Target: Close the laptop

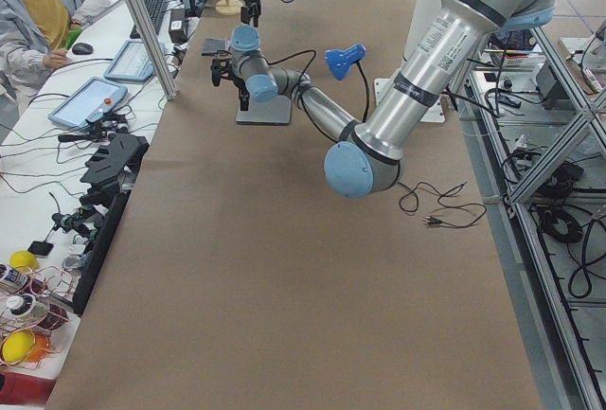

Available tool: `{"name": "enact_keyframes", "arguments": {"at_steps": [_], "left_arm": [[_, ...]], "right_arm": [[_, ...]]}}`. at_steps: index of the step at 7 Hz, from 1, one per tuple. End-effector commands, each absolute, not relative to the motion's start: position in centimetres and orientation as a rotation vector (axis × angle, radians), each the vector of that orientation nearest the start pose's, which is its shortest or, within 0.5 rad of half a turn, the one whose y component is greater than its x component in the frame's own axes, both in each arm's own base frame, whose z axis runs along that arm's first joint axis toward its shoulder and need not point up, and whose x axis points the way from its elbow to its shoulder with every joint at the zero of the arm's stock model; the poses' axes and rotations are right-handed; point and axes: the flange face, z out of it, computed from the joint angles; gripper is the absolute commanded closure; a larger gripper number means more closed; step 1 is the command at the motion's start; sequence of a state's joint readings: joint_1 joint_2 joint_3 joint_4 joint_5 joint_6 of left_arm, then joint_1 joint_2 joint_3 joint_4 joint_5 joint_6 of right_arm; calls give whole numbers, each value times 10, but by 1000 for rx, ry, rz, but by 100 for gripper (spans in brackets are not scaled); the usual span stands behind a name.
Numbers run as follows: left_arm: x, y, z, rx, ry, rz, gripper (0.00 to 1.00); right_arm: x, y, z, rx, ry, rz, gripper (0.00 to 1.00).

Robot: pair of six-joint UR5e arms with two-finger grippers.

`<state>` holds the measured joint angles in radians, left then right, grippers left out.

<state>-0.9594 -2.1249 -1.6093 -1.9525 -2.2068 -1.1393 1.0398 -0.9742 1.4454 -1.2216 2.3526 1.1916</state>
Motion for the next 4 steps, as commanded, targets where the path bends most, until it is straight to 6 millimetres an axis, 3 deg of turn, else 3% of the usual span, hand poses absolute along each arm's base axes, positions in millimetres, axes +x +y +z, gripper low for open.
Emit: {"name": "enact_keyframes", "arguments": {"at_steps": [1,2,4], "left_arm": [[221,-563,311,182,1038,-59,3],[188,-559,336,191,1026,-43,3],[119,-535,401,257,948,36,3]], "right_arm": [[-195,-617,379,16,-1063,203,0],[-157,-607,413,33,-1055,164,0],[-95,-566,476,89,-1014,103,0]]}}
